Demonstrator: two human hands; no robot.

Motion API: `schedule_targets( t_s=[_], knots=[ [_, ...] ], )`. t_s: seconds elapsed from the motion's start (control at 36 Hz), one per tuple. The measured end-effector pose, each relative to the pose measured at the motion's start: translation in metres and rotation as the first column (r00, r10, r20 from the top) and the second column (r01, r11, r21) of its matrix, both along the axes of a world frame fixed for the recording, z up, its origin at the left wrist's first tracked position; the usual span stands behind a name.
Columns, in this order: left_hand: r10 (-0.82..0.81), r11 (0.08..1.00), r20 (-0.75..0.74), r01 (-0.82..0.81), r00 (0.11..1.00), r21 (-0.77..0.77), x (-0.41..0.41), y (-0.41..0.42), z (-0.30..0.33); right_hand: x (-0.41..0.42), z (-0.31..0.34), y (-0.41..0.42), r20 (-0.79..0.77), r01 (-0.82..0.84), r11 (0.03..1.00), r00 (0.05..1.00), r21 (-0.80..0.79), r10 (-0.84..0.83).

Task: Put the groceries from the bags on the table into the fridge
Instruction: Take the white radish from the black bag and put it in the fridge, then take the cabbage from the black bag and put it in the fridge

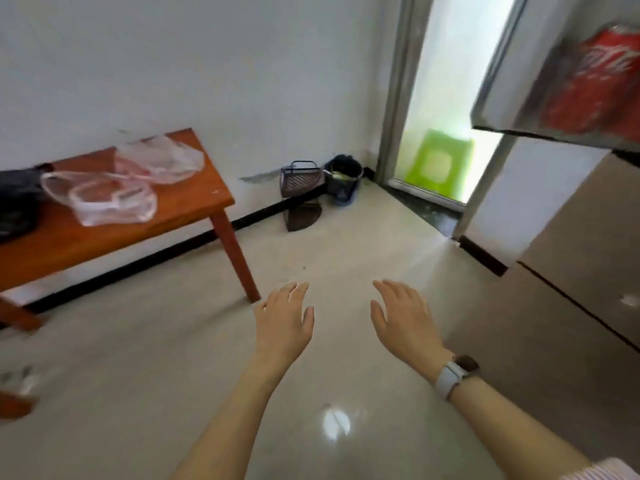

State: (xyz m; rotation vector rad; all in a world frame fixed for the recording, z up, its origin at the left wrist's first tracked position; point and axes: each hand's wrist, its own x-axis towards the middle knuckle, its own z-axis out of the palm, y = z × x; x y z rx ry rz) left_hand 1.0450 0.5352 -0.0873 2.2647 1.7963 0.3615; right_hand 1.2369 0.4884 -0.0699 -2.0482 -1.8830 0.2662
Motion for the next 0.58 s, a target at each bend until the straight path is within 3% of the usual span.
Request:
schedule_targets(
  t_s=[0.14,0.28,0.39,0.58],
  knots=[
    [0.27,0.958,-0.021,-0.271,0.963,-0.097,-0.184,-0.002,-0.013,-0.179,-0.016,0.055,-0.042,-0.257,0.965,0.966,-0.043,0.255],
    [0.493,0.857,-0.069,-0.498,0.867,-0.131,-0.34,-0.009,-0.012,-0.341,-0.024,0.093,-0.159,-0.484,0.873,0.868,-0.065,0.47],
    [0.644,0.757,-0.026,-0.642,0.765,-0.123,-0.429,-0.011,-0.009,-0.438,-0.02,0.116,-0.211,-0.656,0.752,0.746,-0.067,0.632],
    [0.757,0.652,0.066,-0.746,0.65,-0.136,-0.539,0.026,-0.01,-0.562,-0.016,0.181,-0.267,-0.792,0.606,0.6,-0.072,0.754]
  ],
)
